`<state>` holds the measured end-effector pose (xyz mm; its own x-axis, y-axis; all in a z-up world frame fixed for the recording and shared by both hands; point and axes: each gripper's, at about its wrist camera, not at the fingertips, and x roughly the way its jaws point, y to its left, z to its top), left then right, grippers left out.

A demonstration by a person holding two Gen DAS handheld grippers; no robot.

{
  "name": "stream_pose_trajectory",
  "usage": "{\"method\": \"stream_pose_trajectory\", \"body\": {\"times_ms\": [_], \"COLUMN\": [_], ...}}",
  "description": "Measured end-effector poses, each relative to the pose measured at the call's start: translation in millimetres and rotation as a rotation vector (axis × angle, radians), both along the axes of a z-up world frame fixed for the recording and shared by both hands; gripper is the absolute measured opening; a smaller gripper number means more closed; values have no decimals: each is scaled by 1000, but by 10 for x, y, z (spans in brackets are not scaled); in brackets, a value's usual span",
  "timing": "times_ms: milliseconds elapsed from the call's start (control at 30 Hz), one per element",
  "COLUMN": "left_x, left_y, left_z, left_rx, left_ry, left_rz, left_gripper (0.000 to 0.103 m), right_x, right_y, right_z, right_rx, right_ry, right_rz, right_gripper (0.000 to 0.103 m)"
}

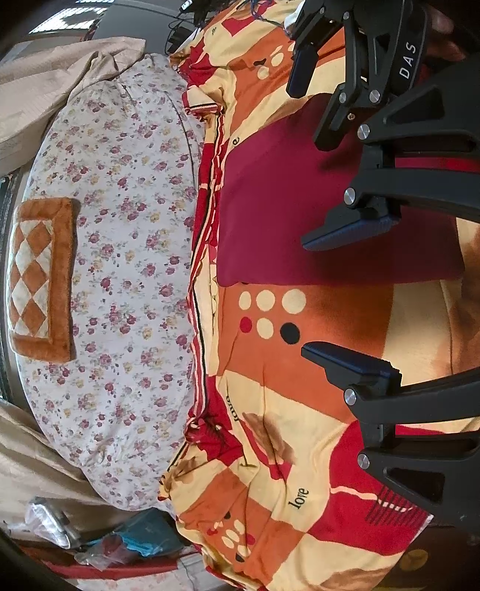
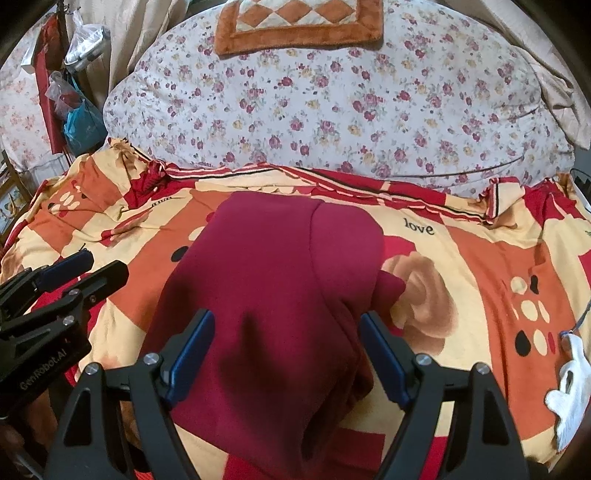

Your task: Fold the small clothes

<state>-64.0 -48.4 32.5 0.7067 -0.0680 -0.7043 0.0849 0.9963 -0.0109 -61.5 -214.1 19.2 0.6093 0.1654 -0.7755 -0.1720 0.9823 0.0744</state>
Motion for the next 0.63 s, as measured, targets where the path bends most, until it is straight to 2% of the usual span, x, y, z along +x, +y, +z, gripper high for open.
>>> {"method": "stream_pose_trajectory", "body": {"times_ms": [267, 633], "left_x": [72, 198], "left_y": [-29, -7], "left_z": [-44, -152], "left_rx": [1, -47], "left_ry": [10, 41], "left_rz": [-9, -37], "left_gripper": [30, 31], "right_x": [86, 178], "right_y": [-12, -33], "right_z": [-70, -167], "right_rx": [1, 3], "right_ry": [19, 46], "right_rz": [-3, -3], "right_gripper": [84, 84]}}
